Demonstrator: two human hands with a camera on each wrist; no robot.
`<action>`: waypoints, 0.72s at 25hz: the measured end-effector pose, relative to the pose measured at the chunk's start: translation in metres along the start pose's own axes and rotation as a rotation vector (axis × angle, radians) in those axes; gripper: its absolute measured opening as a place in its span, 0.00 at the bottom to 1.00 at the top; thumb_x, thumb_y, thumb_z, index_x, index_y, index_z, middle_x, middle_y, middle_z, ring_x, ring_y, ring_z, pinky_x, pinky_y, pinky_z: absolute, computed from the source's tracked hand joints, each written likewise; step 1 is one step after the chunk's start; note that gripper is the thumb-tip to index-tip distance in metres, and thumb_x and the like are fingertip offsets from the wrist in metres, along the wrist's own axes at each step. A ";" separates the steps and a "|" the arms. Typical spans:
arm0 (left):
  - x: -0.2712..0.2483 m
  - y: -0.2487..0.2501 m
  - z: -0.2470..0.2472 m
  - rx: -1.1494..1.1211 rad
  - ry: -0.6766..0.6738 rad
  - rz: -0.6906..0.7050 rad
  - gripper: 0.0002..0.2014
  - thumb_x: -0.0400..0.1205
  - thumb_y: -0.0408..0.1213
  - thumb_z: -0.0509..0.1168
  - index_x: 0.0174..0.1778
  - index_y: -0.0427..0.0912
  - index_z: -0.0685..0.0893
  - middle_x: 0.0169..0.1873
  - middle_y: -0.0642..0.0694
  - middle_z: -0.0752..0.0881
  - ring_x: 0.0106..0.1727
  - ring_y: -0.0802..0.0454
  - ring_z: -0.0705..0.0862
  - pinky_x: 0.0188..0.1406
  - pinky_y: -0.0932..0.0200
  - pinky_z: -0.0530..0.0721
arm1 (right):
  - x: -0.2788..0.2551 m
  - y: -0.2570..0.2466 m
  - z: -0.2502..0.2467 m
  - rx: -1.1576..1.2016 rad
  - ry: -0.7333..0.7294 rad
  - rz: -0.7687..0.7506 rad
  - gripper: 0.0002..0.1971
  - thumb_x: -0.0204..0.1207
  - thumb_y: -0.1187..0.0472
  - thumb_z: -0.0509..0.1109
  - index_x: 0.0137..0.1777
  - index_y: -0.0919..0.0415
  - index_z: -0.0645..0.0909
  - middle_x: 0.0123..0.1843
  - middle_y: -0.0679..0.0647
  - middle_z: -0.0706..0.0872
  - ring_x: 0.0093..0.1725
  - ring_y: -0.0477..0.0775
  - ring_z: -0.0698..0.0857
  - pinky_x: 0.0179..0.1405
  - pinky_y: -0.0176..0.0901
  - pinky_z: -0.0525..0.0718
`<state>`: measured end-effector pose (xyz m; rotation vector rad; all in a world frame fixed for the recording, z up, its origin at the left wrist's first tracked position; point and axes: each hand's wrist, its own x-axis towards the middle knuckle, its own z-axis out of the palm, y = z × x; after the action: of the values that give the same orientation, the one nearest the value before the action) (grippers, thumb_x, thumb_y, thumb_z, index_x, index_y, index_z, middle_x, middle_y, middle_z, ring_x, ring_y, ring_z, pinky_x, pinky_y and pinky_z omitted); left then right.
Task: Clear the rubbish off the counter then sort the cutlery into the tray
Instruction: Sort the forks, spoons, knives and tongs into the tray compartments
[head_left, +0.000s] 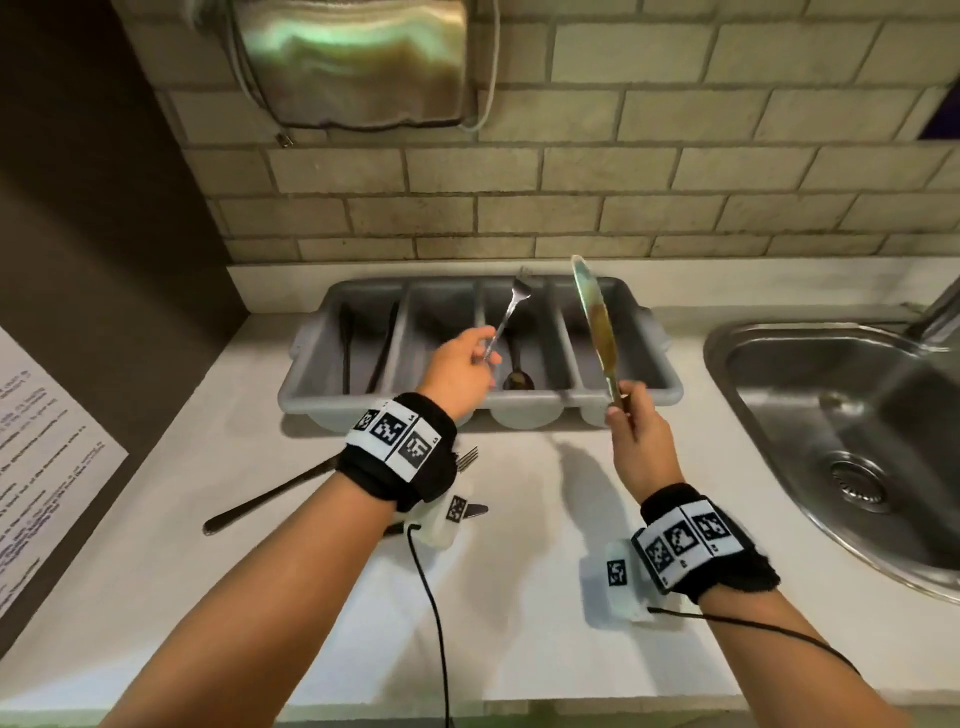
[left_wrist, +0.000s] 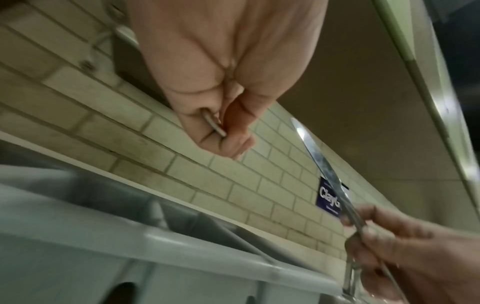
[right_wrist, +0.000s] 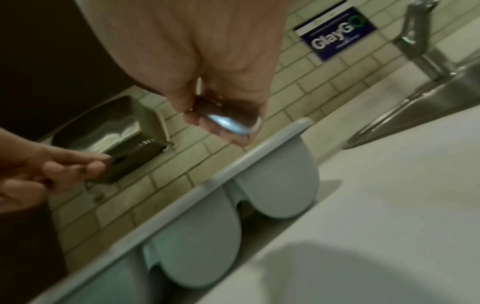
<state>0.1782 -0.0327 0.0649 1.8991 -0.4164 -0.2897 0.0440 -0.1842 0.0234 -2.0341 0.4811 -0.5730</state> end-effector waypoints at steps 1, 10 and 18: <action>0.009 0.008 0.020 0.010 -0.041 -0.010 0.24 0.78 0.15 0.51 0.70 0.31 0.73 0.30 0.50 0.76 0.30 0.55 0.74 0.23 0.69 0.75 | 0.008 0.003 -0.008 0.018 0.078 0.015 0.14 0.81 0.71 0.57 0.65 0.68 0.72 0.48 0.58 0.80 0.45 0.54 0.77 0.38 0.30 0.70; 0.084 0.048 0.122 0.261 -0.192 -0.105 0.15 0.83 0.31 0.55 0.59 0.27 0.81 0.60 0.26 0.83 0.62 0.32 0.82 0.62 0.47 0.82 | 0.069 0.021 -0.053 0.007 0.067 0.130 0.24 0.72 0.78 0.58 0.64 0.60 0.79 0.50 0.61 0.84 0.40 0.57 0.82 0.42 0.35 0.83; 0.064 0.038 0.109 -0.088 -0.121 -0.081 0.06 0.83 0.32 0.59 0.46 0.36 0.82 0.45 0.38 0.87 0.40 0.46 0.88 0.29 0.62 0.81 | 0.069 -0.003 -0.014 0.115 -0.074 0.110 0.17 0.72 0.77 0.66 0.58 0.63 0.69 0.42 0.51 0.78 0.36 0.46 0.79 0.33 0.31 0.82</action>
<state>0.1881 -0.1648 0.0620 1.8205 -0.4015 -0.4713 0.0919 -0.2299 0.0467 -1.8993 0.5010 -0.4471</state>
